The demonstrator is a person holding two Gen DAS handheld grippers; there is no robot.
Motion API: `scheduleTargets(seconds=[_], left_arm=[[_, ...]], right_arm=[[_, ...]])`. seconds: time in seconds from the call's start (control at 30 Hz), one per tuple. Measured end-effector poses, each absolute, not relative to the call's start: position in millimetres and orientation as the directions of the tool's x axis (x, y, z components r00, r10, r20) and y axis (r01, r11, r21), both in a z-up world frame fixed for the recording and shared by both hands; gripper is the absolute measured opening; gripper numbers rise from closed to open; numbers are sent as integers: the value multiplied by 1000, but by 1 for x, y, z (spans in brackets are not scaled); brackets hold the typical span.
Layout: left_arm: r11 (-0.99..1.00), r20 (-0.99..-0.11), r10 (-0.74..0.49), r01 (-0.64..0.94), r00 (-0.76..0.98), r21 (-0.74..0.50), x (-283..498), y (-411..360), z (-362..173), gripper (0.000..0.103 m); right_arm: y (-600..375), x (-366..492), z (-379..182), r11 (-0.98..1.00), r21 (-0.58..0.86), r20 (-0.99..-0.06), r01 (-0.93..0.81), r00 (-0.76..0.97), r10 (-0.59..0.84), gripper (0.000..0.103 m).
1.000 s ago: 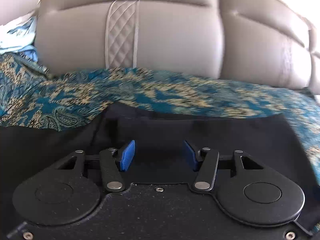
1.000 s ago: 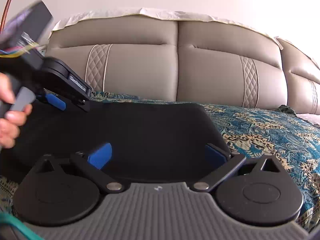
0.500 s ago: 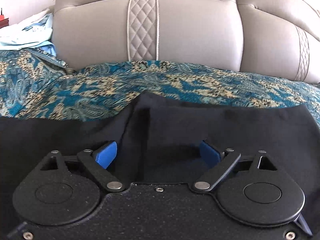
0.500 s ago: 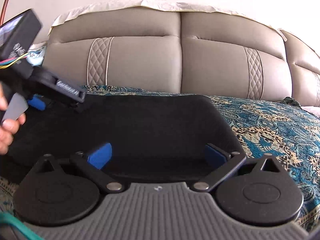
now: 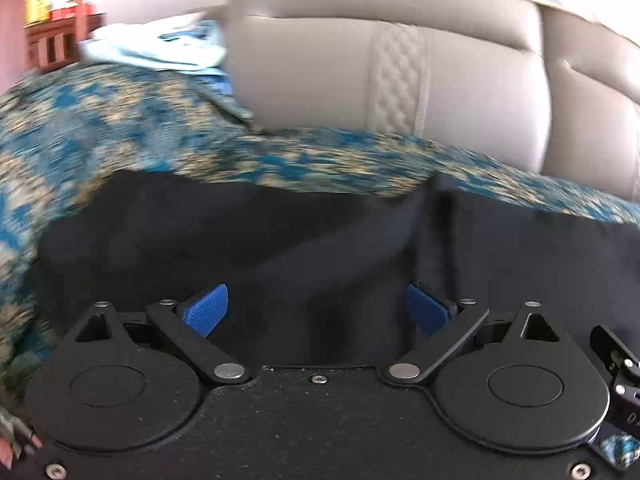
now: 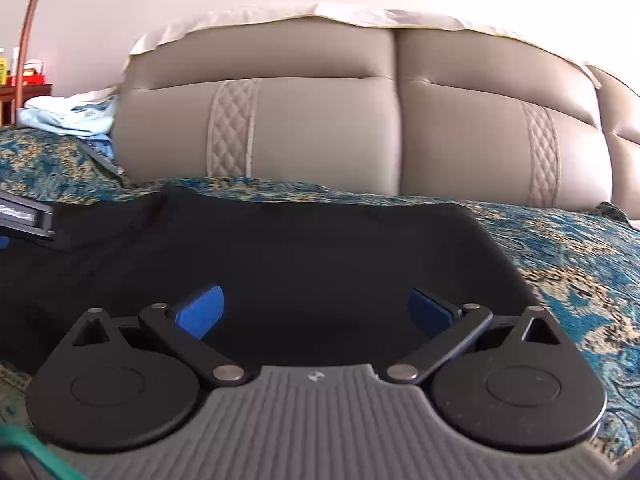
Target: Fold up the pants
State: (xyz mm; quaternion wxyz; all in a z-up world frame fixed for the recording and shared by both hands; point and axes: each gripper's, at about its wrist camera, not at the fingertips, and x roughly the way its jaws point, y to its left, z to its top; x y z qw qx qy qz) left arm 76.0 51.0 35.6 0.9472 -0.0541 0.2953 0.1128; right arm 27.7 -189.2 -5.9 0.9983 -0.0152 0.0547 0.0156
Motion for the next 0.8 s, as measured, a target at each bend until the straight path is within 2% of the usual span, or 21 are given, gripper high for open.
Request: scheduleTargets(seconds=[0.2,0.37,0.8], left_arm=[[933,-554,278,-357,784,-36,41,92,39,97],[895,-575,330,-442,749,-62,23,125,36,97],[787,-610,350,-577,710,-219,9,184,28,97]], right_arm=[[-168,27,-7,991,-89,-113,-96,990,86,103],[-150,24,-9,979,-107,-126,-176,979,162,103],[-115,32,2,958,-67,-128,-280,954,270,103]])
